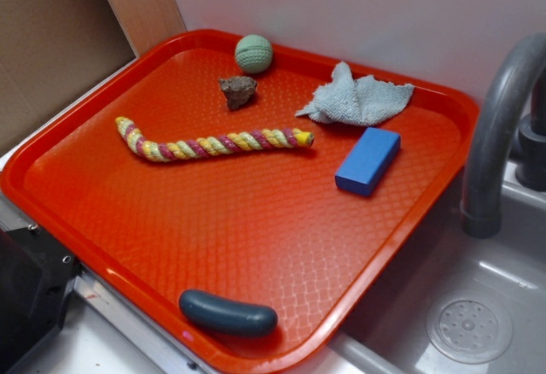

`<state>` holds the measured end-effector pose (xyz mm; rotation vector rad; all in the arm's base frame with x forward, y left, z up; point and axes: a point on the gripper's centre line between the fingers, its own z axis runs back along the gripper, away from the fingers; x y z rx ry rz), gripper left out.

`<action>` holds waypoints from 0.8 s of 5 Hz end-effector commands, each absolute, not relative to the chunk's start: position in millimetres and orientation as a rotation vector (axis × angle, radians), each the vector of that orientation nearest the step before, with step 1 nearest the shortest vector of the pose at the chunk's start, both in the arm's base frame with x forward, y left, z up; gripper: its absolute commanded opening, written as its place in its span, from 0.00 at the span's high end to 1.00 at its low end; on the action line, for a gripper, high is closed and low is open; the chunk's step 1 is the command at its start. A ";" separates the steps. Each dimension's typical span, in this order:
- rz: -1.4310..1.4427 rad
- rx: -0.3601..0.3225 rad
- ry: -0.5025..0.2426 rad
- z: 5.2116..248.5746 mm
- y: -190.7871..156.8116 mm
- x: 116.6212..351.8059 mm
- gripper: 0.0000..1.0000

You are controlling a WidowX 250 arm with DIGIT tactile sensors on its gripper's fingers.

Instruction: Grab the blue cloth.

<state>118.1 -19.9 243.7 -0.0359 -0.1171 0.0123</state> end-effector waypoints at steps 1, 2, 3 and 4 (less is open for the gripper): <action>0.012 -0.036 -0.117 243.7 -19.9 118.1 0.00; -0.067 -0.002 -0.156 217.3 -19.0 168.1 0.00; -0.021 -0.110 -0.265 223.3 -34.3 220.1 0.00; -0.131 -0.083 -0.351 186.0 -60.9 265.5 0.00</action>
